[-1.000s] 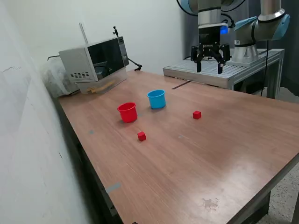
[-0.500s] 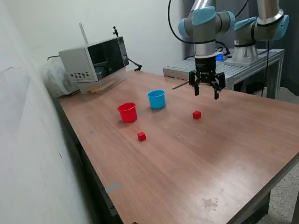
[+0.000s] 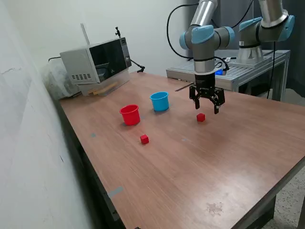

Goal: Place red objects in the red bin, and blue objects in the blue bin.

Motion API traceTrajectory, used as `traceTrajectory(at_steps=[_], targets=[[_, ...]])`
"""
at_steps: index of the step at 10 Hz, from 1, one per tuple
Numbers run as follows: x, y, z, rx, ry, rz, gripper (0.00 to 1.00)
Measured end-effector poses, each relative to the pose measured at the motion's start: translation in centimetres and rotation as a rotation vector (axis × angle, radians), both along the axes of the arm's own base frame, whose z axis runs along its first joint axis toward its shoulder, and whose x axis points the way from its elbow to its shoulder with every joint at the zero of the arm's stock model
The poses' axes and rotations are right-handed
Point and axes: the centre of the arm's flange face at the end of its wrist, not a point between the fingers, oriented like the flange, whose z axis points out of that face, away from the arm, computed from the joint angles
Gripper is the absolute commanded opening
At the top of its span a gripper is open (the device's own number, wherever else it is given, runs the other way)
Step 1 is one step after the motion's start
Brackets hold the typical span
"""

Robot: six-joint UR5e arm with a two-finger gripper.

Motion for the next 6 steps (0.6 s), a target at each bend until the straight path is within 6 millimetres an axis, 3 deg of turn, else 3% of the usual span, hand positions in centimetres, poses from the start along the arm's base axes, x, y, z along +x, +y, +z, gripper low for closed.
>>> traceTrajectory(at_steps=[6], targets=[[-1.4, 1.2, -1.7, 0.004, -0.005, -0.006, 1.0]])
